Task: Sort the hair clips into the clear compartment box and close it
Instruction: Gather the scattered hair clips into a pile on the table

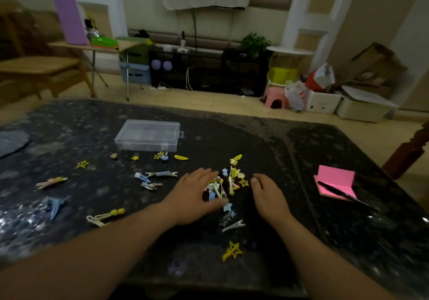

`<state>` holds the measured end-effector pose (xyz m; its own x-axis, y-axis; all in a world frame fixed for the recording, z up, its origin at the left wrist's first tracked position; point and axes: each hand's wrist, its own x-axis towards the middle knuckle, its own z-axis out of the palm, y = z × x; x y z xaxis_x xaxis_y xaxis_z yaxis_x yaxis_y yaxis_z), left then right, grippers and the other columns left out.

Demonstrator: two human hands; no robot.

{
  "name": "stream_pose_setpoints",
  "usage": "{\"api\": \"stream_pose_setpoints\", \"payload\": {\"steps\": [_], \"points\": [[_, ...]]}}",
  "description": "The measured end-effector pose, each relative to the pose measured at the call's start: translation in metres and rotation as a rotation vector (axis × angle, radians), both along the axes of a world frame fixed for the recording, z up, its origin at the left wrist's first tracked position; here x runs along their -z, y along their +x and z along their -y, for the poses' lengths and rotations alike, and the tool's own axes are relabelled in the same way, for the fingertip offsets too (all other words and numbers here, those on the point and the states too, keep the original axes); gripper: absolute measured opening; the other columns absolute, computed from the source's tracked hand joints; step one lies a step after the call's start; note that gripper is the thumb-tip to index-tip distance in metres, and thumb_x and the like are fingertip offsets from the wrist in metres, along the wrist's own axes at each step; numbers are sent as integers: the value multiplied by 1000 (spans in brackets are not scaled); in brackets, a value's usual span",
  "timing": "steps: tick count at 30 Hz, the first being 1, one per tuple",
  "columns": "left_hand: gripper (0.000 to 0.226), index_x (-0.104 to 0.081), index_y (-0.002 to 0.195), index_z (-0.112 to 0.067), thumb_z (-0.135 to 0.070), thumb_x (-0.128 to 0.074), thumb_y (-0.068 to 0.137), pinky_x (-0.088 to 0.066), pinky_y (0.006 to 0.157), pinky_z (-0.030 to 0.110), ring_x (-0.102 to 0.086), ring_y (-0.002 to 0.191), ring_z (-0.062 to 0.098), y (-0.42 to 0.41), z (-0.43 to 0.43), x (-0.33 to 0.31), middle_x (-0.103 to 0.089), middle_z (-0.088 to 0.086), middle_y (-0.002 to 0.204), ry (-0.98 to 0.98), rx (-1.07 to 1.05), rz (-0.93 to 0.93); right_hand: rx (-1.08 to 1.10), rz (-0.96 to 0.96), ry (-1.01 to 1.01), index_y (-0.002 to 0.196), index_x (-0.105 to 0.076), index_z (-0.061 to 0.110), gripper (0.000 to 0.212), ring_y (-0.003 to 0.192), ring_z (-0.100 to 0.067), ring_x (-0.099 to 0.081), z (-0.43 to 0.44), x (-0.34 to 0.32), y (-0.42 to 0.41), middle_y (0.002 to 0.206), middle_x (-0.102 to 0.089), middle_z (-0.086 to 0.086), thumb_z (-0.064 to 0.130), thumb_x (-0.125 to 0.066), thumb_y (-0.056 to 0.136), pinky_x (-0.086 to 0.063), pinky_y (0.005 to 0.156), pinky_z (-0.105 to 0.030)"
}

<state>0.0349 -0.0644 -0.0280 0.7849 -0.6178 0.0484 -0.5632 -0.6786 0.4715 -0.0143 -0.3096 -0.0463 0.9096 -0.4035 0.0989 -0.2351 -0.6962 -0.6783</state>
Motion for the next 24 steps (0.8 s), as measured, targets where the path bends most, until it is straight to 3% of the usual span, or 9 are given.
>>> {"api": "stream_pose_setpoints", "payload": {"steps": [2,5,13,17,20,24], "points": [[110,-12,164,-41,-100,-36,74,-1,129,49,3,158,5,-12,-3,14,-8,-16,172,100,48,132,-35,-49,-107,153,-56,15,48,148,-22,-46,0,6,2,155,-57,-5,37,-46,111,-34,122,-38],[113,-4,164,-41,-101,-35,74,3,128,49,11,157,4,-12,1,22,0,-15,173,150,30,213,-71,-72,-164,157,-50,17,50,156,-22,-36,0,8,19,162,-50,-4,38,-45,112,-26,128,-41],[100,-20,164,-29,-91,-18,86,-1,129,47,-2,159,12,20,14,30,-15,-5,172,109,-276,190,-135,-172,-183,166,-36,20,61,161,-24,-24,-3,1,110,172,-34,-4,50,-33,113,-14,130,-48],[94,-28,161,-23,-83,-17,91,-2,128,50,-7,159,16,27,15,28,-22,-1,170,90,-368,198,-354,-224,-169,164,-40,27,56,163,-15,-15,-30,-6,123,174,-27,5,51,-27,114,-6,131,-44],[80,-33,158,-20,-71,-21,98,-1,128,52,-12,158,19,31,16,26,-29,2,167,66,-411,206,-509,-217,-53,161,-46,32,51,161,-9,-20,-47,-7,114,169,-36,12,48,-34,114,-9,131,-36],[56,-48,142,-17,-48,-26,101,-6,128,55,-21,156,23,29,13,24,-44,5,157,-44,-654,290,-554,-142,129,151,-59,33,42,146,-10,-47,-71,-14,123,154,-56,11,41,-44,113,-36,116,-30]]}}
